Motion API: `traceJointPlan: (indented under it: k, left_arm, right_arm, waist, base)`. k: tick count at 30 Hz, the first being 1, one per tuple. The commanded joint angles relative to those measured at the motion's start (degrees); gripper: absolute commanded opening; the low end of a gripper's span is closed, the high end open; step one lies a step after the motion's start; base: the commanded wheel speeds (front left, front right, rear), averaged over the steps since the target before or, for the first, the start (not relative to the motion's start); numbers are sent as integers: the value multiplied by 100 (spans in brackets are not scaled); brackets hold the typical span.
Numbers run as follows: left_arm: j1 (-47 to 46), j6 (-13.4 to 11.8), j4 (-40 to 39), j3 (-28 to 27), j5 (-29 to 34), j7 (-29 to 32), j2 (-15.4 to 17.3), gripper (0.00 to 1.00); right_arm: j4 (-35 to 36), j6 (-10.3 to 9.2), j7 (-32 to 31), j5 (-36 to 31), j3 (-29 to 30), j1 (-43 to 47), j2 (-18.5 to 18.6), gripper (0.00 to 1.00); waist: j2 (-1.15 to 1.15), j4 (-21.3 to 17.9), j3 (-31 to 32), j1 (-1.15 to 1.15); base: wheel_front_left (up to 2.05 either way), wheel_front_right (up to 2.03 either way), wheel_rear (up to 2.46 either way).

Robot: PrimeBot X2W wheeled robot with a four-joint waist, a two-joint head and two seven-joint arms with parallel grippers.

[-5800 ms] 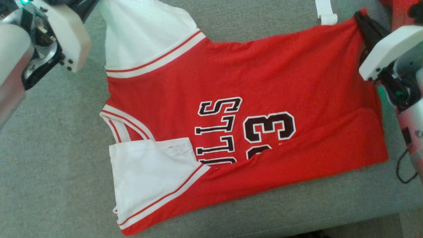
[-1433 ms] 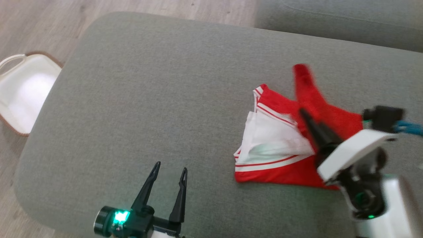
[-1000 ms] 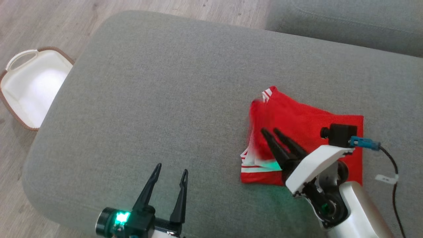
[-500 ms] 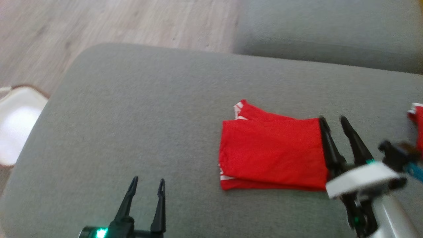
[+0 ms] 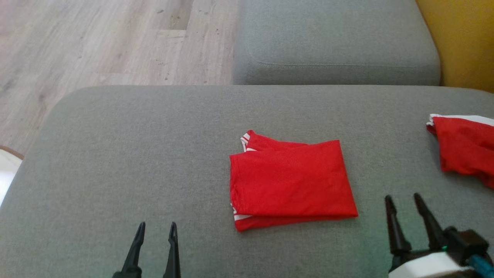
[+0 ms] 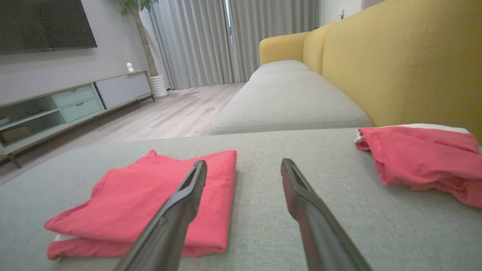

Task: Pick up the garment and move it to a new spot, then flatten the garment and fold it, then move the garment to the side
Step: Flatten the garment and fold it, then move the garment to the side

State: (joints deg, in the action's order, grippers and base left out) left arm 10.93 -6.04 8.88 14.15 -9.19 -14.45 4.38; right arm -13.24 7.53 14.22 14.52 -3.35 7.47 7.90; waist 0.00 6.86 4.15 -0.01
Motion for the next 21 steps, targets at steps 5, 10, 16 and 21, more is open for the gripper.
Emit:
traceJointPlan:
  k: [5,10,16,21]
  left_arm:
    - [-165,10,-191,-301,-17,-55,-102,100]
    - [-141,51,-188,-332,11,-55,-117,100]
    - [-121,70,-176,-388,55,-55,-127,100]
    - [-123,75,-152,-408,88,-55,-133,100]
  right_arm:
    - [348,-4,76,-331,-59,-25,-87,100]
    - [378,-4,77,-475,-23,-22,-154,100]
    - [399,-4,77,-619,-1,-19,-208,100]
    - [393,-4,77,-687,3,-17,-228,100]
  waist:
    - [0,-86,-47,1]
    - [0,-134,-38,1]
    - [0,-165,-14,1]
    - [0,-169,-7,1]
  base:
    - [0,0,0]
    - [0,0,0]
    - [0,0,0]
    - [0,0,0]
